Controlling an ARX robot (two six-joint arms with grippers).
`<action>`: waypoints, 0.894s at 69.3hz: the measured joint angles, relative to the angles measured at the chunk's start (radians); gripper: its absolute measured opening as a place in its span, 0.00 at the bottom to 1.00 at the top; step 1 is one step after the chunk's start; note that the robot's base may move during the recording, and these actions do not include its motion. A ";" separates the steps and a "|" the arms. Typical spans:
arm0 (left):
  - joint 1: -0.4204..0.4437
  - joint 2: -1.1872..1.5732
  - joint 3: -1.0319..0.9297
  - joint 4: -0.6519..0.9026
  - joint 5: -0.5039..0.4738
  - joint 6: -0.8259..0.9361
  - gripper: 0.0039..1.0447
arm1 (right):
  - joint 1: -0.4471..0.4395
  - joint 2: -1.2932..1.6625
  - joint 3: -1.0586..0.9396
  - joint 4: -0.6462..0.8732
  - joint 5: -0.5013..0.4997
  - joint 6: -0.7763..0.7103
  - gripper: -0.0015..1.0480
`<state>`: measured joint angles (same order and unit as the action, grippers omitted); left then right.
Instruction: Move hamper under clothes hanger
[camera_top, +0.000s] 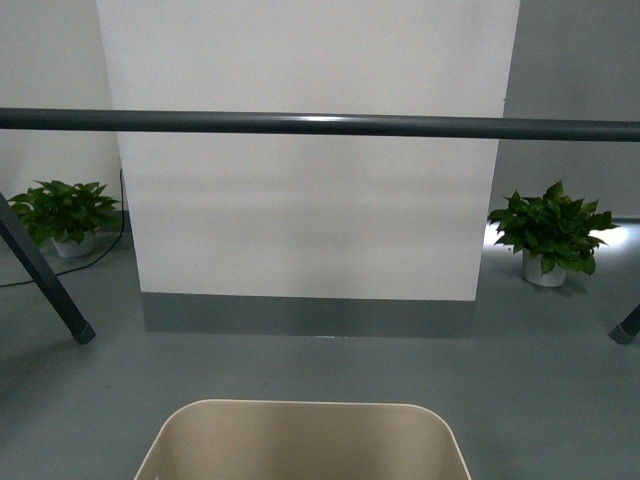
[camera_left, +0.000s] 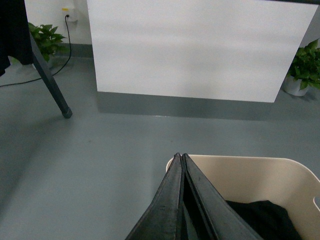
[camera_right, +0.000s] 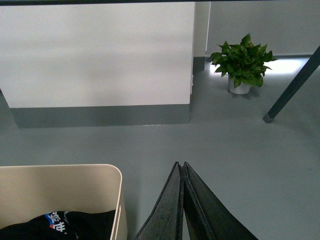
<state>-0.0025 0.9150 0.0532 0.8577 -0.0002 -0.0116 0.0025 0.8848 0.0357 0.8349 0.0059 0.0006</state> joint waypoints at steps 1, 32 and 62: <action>0.000 -0.004 -0.004 -0.003 0.000 0.000 0.03 | 0.000 -0.009 -0.002 -0.007 -0.001 0.000 0.02; 0.000 -0.327 -0.035 -0.280 0.000 0.003 0.03 | 0.000 -0.332 -0.030 -0.291 -0.005 0.000 0.02; 0.000 -0.553 -0.035 -0.493 0.000 0.003 0.03 | 0.000 -0.547 -0.030 -0.495 -0.005 0.000 0.02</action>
<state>-0.0025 0.3622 0.0177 0.3645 0.0002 -0.0082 0.0021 0.3378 0.0055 0.3401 0.0010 0.0002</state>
